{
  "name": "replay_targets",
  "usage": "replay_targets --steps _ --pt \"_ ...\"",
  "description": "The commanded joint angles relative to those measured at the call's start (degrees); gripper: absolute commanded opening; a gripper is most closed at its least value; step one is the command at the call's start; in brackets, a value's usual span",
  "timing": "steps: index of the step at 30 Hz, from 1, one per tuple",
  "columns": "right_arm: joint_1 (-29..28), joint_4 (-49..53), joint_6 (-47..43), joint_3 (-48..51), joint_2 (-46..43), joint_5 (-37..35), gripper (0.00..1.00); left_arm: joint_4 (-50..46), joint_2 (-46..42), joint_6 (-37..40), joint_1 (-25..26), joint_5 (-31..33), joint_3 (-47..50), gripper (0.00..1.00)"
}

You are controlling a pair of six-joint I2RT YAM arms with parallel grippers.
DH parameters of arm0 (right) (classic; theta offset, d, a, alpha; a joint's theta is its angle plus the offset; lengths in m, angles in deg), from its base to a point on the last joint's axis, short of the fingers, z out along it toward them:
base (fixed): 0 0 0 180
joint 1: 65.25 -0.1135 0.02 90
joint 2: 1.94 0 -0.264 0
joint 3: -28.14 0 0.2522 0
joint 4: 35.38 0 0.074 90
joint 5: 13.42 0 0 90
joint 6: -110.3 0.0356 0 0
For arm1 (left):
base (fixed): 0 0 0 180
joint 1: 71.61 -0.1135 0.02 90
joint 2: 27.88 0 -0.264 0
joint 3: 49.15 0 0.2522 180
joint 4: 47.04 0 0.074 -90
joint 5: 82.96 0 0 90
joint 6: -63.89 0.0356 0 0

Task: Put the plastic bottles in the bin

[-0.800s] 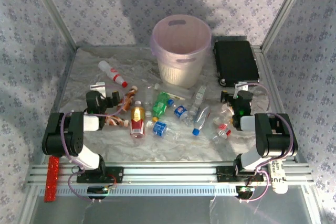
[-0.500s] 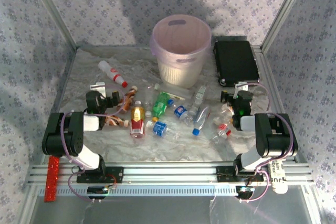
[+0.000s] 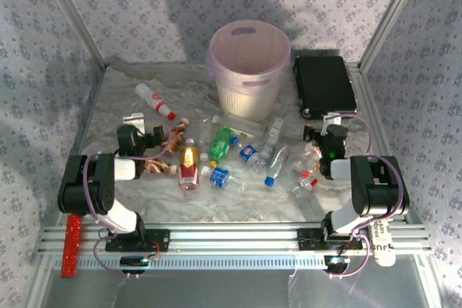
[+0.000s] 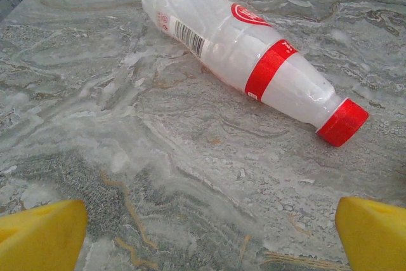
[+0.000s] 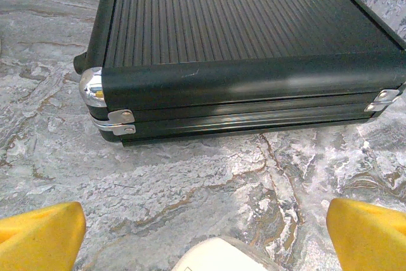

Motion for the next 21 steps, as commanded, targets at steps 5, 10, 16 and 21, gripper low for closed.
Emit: replay_targets --steps 5,10,16,21 --pt "0.03 -0.81 -0.45 -0.39 0.03 0.59 0.99 -0.24 -0.50 0.17 -0.45 -1.28 -1.27 1.00" --pt "0.13 7.04 0.03 -2.71 -4.00 -0.27 0.99 -9.13 -5.23 -1.02 -0.44 1.97 -4.31 1.00" --pt "0.13 40.05 3.32 -16.38 -15.45 -0.42 0.99 -30.44 -18.17 -3.52 -0.17 7.58 -10.99 1.00" --pt "-0.98 62.09 18.08 -21.08 -25.42 -7.75 0.99 -52.71 -27.69 -13.83 1.34 7.23 -20.23 1.00"
